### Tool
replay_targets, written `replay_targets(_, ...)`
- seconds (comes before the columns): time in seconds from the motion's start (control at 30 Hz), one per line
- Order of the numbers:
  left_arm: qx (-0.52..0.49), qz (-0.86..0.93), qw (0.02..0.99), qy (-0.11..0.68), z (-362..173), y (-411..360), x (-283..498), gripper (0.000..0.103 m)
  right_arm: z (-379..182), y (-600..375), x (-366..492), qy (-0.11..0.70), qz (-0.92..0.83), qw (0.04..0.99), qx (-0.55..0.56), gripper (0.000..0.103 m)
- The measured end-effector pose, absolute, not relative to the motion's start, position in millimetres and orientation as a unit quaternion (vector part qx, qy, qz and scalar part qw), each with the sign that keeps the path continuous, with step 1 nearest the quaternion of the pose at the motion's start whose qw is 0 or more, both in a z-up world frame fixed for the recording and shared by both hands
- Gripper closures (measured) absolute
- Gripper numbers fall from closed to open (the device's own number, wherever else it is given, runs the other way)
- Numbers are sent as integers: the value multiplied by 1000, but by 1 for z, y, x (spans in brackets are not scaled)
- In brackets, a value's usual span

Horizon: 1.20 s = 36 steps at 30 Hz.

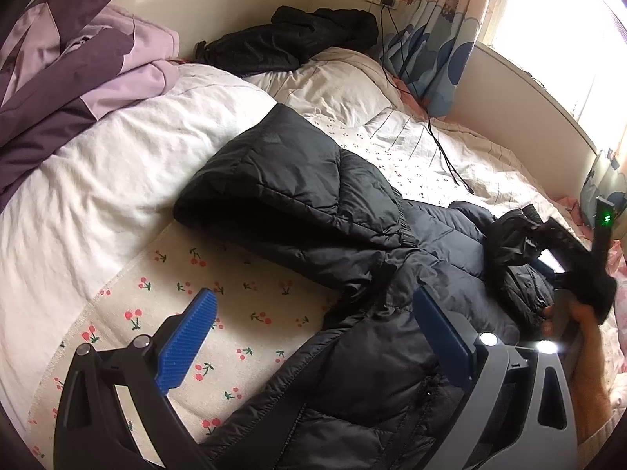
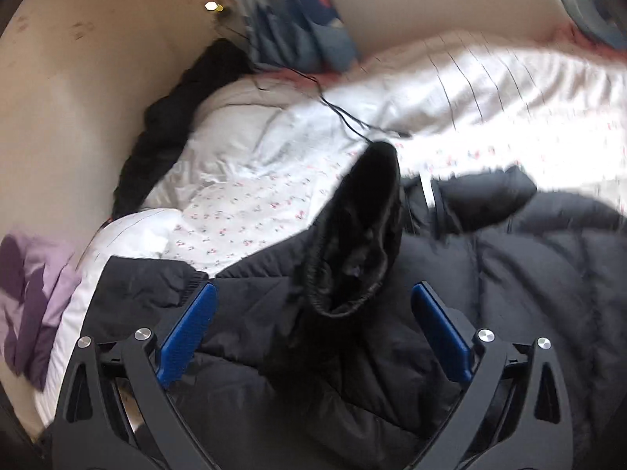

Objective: Fold large clothes

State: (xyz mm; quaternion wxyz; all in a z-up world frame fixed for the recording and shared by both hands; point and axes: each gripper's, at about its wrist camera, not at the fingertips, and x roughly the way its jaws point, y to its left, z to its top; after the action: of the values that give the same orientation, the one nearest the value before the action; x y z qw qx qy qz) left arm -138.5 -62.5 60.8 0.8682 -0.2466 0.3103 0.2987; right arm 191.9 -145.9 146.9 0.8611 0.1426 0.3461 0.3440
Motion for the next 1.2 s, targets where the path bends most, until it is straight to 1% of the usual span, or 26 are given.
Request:
replay_targets(0.03, -248, 297, 868, 311, 60, -62, -139, 7, 142, -144, 192, 352, 340, 860, 143, 11)
replay_targets(0.07, -249, 296, 867, 313, 60, -62, -138, 7, 138, -141, 193, 349, 336, 863, 143, 27)
replay_targets(0.1, -248, 296, 867, 314, 60, -61, -138, 7, 137, -137, 193, 346, 339, 864, 137, 53)
replay_targets(0.13, -247, 296, 868, 314, 60, -61, -138, 7, 137, -131, 194, 346, 341, 865, 125, 66)
replay_targets(0.17, -245, 298, 868, 312, 60, -61, -139, 7, 141, -122, 190, 338, 342, 871, 104, 84)
replay_targets(0.2, -246, 299, 868, 310, 61, -60, -140, 7, 145, -115, 182, 322, 354, 874, 84, 89)
replay_targets(0.23, -248, 300, 868, 309, 62, -59, -141, 7, 151, -104, 179, 308, 368, 875, 65, 89)
replay_targets(0.33, -260, 302, 865, 305, 62, -54, -144, 7, 163, -67, 146, 286, 423, 859, -40, 87)
replay_targets(0.37, -263, 302, 864, 306, 61, -53, -144, 7, 156, -47, 140, 312, 436, 840, -87, 76)
replay_targets(0.4, -265, 303, 863, 307, 60, -53, -144, 7, 150, -36, 138, 331, 439, 828, -109, 45)
replay_targets(0.43, -265, 303, 862, 309, 59, -53, -143, 7, 140, -25, 139, 359, 442, 812, -128, 29)
replay_targets(0.47, -264, 304, 861, 311, 58, -52, -143, 7, 129, -15, 141, 390, 441, 796, -138, 21)
replay_targets(0.57, -256, 305, 863, 311, 59, -52, -143, 7, 138, -26, 136, 375, 464, 799, -75, 19)
replay_targets(0.63, -254, 307, 864, 308, 60, -50, -144, 7, 154, -51, 125, 330, 492, 805, -11, 8)
replay_targets(0.67, -255, 306, 864, 307, 60, -49, -144, 7, 157, -60, 122, 308, 487, 818, 5, 7)
replay_targets(0.7, -255, 305, 865, 306, 60, -49, -144, 7, 152, -69, 128, 302, 472, 828, 18, 7)
replay_targets(0.73, -253, 302, 866, 307, 60, -49, -143, 7, 139, -67, 141, 347, 457, 819, 11, 7)
replay_targets(0.77, -247, 301, 868, 310, 59, -50, -141, 7, 122, -64, 157, 416, 447, 792, 6, 18)
replay_targets(0.8, -239, 299, 870, 312, 59, -51, -140, 7, 111, -73, 168, 454, 437, 776, 31, 25)
replay_targets(0.9, -201, 295, 881, 312, 62, -59, -136, 7, 146, -140, 153, 372, 430, 816, 105, 22)
replay_targets(0.93, -182, 295, 885, 309, 64, -64, -134, 7, 159, -168, 143, 331, 398, 848, 110, 17)
replay_targets(0.97, -173, 294, 888, 308, 65, -66, -133, 7, 166, -196, 135, 299, 346, 883, 106, 6)
replay_targets(1.03, -147, 291, 895, 305, 66, -72, -129, 7, 158, -231, 133, 279, 241, 926, 81, 6)
replay_targets(1.1, -125, 286, 899, 308, 67, -78, -124, 7, 110, -244, 165, 397, 207, 893, 37, 7)
replay_targets(1.13, -117, 273, 904, 308, 70, -80, -122, 7, 83, -251, 178, 465, 222, 855, 57, 8)
replay_targets(1.2, -100, 255, 913, 302, 78, -84, -124, 7, 84, -283, 161, 441, 224, 859, 128, 8)
